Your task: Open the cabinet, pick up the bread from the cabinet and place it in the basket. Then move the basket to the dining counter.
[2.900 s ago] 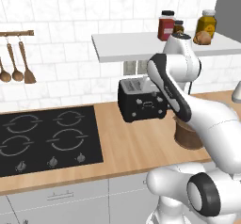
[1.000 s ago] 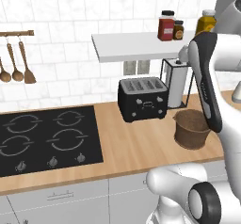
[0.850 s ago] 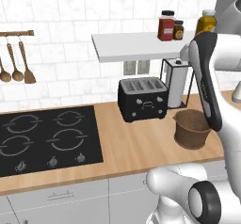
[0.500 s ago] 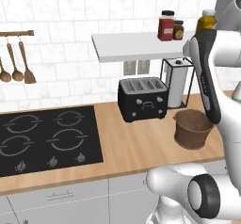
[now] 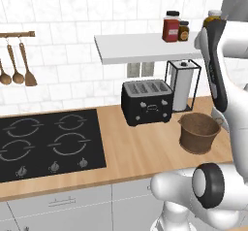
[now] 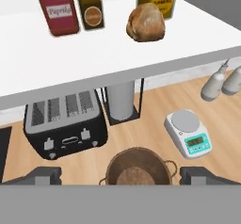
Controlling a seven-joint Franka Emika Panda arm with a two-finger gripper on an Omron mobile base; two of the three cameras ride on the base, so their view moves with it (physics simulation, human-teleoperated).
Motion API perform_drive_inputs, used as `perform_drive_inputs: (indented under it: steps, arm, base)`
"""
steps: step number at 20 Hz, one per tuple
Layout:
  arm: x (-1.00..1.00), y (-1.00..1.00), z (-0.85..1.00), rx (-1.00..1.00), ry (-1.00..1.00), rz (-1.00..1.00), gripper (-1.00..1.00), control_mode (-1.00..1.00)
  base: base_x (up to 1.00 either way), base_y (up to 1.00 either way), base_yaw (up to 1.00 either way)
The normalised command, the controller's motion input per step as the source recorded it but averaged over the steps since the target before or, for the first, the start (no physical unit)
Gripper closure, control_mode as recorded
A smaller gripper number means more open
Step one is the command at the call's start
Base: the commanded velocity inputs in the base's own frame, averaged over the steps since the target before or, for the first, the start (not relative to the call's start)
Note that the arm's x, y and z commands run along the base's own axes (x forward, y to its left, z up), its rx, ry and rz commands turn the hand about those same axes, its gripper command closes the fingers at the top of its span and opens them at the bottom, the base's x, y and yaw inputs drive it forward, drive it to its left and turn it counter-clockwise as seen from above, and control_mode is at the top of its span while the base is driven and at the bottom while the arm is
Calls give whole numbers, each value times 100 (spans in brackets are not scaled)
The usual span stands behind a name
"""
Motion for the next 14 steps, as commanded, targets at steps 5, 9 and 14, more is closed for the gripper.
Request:
perform_drive_inputs:
  steps: [5,9,14]
  arm:
    - [23,-24,21,1,0,-3,-100,-100]
    - [30,-25,5,0,-3,-2,-100,-100]
    - [41,-33,0,0,-3,0,-100,-100]
  base:
    - [0,0,0]
    - [0,0,0]
    - [0,0,0]
